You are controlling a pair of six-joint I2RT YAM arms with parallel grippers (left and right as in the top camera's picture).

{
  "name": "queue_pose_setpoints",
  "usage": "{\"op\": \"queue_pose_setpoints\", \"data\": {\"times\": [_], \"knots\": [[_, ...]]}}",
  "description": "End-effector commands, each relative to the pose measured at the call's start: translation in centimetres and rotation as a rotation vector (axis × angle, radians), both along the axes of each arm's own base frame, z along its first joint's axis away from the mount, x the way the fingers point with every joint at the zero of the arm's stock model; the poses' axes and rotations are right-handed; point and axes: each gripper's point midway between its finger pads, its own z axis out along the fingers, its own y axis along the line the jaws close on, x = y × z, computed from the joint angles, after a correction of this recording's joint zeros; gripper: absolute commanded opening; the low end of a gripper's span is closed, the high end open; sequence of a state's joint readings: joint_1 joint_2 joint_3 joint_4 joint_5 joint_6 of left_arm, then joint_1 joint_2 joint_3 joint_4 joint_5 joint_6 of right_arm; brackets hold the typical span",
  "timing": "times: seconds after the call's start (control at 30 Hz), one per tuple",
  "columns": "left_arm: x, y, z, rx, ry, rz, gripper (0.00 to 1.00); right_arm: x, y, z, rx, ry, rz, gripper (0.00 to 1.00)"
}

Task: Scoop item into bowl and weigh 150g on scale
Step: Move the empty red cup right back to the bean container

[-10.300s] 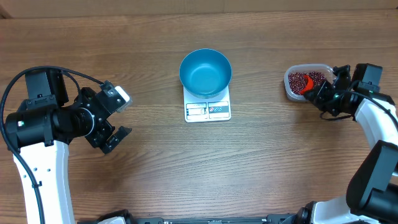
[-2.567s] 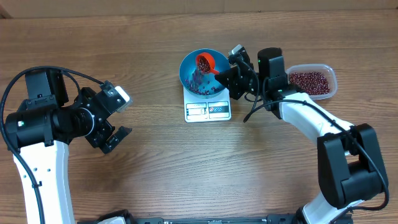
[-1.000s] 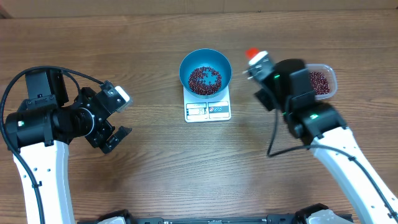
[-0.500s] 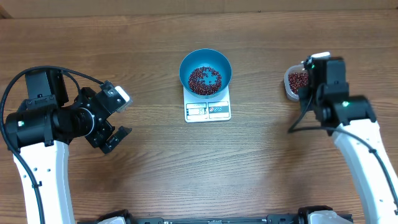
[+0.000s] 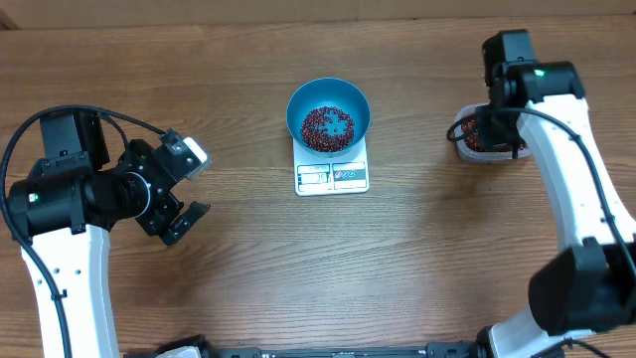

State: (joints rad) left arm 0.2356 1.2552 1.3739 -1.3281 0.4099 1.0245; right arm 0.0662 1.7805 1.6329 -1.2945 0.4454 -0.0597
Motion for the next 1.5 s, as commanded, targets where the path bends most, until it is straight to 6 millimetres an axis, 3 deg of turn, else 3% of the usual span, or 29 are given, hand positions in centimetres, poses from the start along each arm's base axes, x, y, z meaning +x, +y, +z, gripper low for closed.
{"op": "queue_pose_setpoints", "data": {"times": [0.0, 0.27, 0.6, 0.9, 1.13, 1.47], "knots": [[0.0, 0.1, 0.0, 0.020, -0.008, -0.027, 0.99, 0.8, -1.4, 0.0, -0.084, -0.024, -0.073, 0.04], [0.0, 0.1, 0.0, 0.020, -0.008, -0.027, 1.00, 2.5, -1.3, -1.2, -0.080, -0.056, -0.073, 0.04], [0.0, 0.1, 0.0, 0.019, -0.007, -0.027, 1.00, 2.4, -1.3, -2.1, -0.079, -0.030, -0.071, 0.04], [0.0, 0.1, 0.0, 0.019, -0.007, -0.027, 1.00, 3.0, -1.9, -5.2, -0.088, 0.035, -0.077, 0.04], [0.0, 0.1, 0.0, 0.020, -0.008, -0.027, 1.00, 3.5, -3.6, -7.1, -0.152, 0.063, -0.103, 0.04], [0.0, 0.1, 0.0, 0.019, -0.007, -0.027, 1.00, 3.4, -2.2, -8.3, -0.035, 0.123, -0.003, 0.04]]}}
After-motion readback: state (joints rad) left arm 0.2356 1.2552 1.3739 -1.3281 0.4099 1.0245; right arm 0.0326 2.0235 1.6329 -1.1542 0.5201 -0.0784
